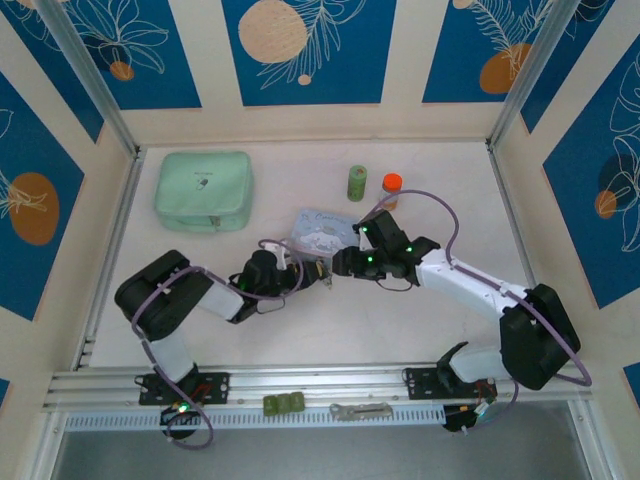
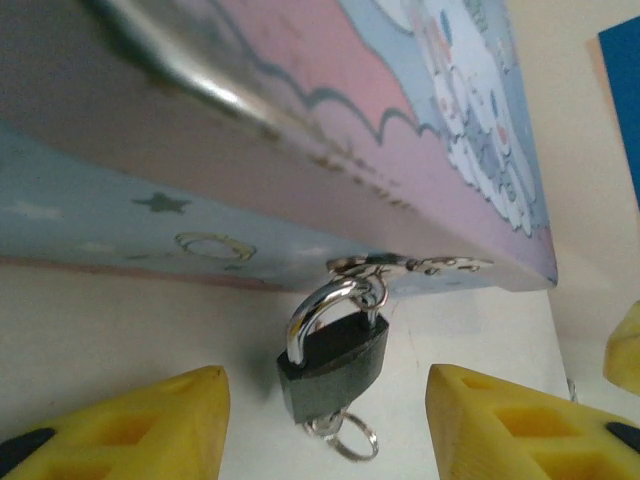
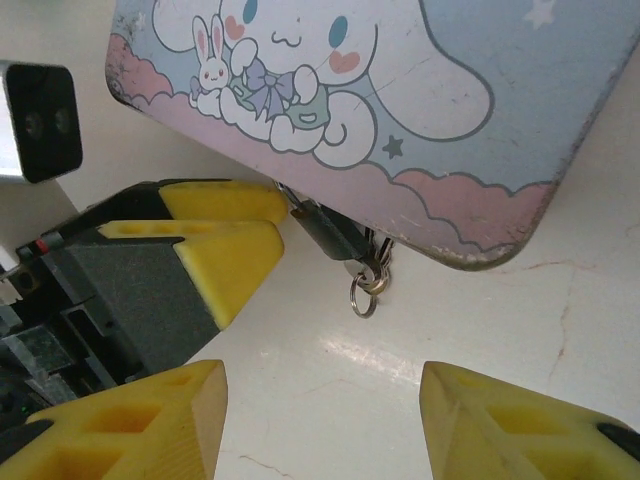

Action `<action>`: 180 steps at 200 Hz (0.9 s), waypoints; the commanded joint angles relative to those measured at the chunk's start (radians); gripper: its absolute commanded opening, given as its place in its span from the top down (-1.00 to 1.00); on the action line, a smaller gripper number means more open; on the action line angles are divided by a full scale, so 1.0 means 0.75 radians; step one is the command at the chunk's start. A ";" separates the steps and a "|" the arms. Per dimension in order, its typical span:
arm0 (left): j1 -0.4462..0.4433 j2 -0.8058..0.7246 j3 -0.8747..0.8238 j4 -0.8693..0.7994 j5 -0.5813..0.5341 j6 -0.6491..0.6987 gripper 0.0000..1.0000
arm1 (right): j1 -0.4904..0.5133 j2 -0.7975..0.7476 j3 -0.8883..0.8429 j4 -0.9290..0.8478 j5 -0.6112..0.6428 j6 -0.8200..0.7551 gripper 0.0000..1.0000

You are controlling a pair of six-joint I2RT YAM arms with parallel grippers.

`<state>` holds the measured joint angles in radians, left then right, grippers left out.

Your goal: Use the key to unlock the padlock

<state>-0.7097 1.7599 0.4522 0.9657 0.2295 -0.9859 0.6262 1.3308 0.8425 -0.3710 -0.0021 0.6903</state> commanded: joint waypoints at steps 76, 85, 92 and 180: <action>-0.110 0.207 0.122 0.137 -0.130 -0.096 0.04 | -0.041 -0.121 -0.090 0.051 0.021 0.063 -0.07; -0.122 0.207 0.132 0.112 -0.132 -0.092 0.07 | -0.048 -0.131 -0.096 0.053 0.024 0.065 -0.07; -0.132 0.207 0.140 0.091 -0.136 -0.085 0.09 | -0.055 -0.138 -0.104 0.059 0.021 0.069 -0.06; -0.199 0.276 0.152 0.032 -0.222 -0.114 0.16 | -0.126 -0.145 -0.144 0.096 -0.028 0.105 -0.06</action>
<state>-0.8223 1.9026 0.5552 1.0584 0.0681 -1.0447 0.5423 1.2331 0.7399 -0.3046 -0.0002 0.7528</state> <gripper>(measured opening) 0.421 0.532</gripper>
